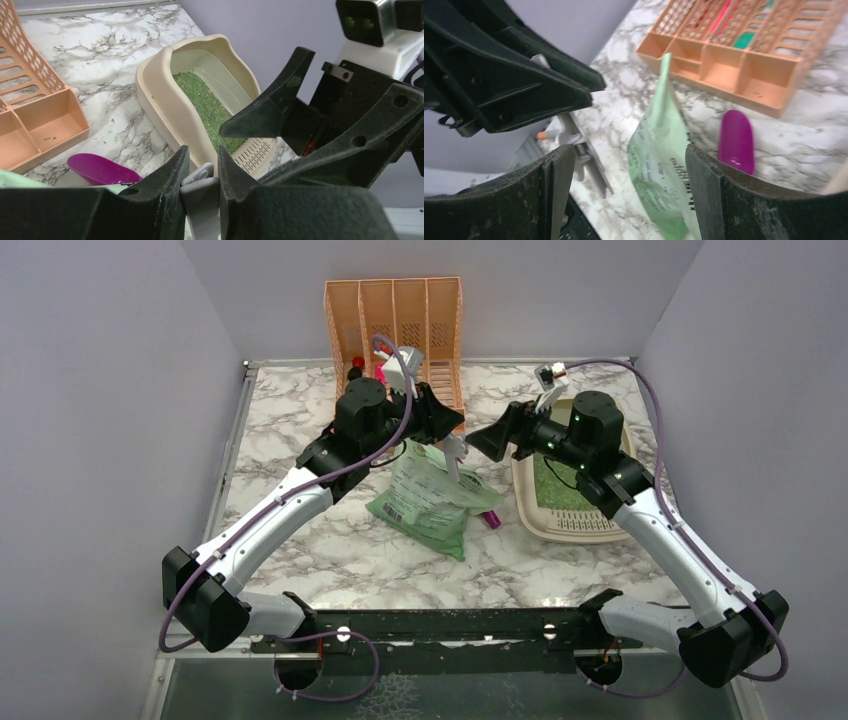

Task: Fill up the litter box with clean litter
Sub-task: Clamp the cat litter bag at the center of the board.

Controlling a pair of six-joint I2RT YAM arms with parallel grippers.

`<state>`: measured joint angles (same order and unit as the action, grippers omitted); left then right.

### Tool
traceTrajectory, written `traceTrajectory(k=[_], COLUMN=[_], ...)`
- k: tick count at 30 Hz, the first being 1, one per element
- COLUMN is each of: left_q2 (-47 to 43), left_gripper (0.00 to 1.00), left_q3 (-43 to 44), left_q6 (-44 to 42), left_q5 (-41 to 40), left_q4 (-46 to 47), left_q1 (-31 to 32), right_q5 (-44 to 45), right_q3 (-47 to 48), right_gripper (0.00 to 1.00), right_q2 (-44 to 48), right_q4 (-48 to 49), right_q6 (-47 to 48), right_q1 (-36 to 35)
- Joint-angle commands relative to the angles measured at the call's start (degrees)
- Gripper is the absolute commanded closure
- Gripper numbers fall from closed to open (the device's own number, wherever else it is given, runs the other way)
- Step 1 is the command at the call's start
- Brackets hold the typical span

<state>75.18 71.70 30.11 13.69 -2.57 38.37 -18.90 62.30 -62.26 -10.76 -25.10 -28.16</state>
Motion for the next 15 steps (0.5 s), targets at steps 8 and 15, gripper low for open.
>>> traceTrajectory(k=[8,15], left_q2=[-1.0,-1.1], left_gripper=[1.0,1.0], left_q3=[1.1,1.3], left_q6=[-0.1,0.2], left_q5=[0.2,0.1], left_q4=[1.3,1.1], left_q1=[0.3,0.3], right_q5=[-20.4,-22.3], right_q3=[-1.8,-0.9], right_gripper=[0.16,0.28], right_q2=[-2.3,-4.8], right_q4=[12.2,11.2], right_q6=[-3.1,-2.3], right_q1=[0.5,0.5])
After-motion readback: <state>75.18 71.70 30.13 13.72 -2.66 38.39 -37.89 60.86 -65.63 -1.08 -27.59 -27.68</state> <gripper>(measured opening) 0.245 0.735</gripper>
